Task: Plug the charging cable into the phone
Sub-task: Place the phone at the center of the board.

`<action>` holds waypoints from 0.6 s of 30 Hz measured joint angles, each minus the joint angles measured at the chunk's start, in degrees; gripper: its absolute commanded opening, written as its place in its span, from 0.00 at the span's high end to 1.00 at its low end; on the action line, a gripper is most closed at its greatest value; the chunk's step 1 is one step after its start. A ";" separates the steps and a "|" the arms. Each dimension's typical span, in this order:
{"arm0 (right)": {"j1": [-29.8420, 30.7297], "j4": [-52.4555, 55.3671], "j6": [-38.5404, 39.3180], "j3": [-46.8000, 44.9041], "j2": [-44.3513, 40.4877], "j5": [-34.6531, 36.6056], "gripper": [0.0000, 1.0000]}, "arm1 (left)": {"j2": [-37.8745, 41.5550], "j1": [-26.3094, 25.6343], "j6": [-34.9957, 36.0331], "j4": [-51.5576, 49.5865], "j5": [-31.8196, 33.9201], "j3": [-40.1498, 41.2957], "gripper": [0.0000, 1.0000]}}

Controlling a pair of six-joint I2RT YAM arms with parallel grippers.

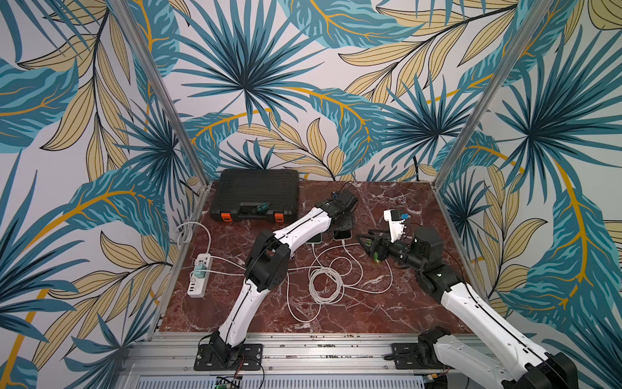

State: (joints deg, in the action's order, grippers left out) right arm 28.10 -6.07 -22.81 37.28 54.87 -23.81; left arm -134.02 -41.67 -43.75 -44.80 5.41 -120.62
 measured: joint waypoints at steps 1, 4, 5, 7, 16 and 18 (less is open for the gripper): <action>0.00 0.02 -0.26 -0.13 -0.02 -0.02 0.17 | -1.01 0.00 0.17 -0.76 -0.22 -1.01 1.00; 0.00 -0.04 -0.61 -0.15 0.00 -0.17 0.17 | -2.80 0.07 0.55 -2.38 -0.33 -2.91 1.00; 0.00 -0.02 -0.63 -0.17 0.00 -0.22 0.17 | -3.23 0.15 0.68 -2.89 -0.31 -3.30 1.00; 0.00 -0.04 -0.61 -0.22 0.00 -0.24 0.17 | -3.72 0.44 0.79 -3.65 -0.26 -3.54 1.00; 0.00 -0.07 -0.61 -1.22 0.00 -0.33 0.17 | -6.78 2.16 1.05 -5.70 -0.33 -4.37 1.00; 0.00 -0.11 -0.61 -1.40 0.00 -0.46 0.17 | -7.50 2.43 1.25 -5.92 -0.33 -4.37 0.97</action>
State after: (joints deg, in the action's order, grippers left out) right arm 28.10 -6.17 -23.42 35.88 54.87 -24.27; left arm -141.51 -39.24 -42.50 -50.72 5.08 -124.99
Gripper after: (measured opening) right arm 0.830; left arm 0.791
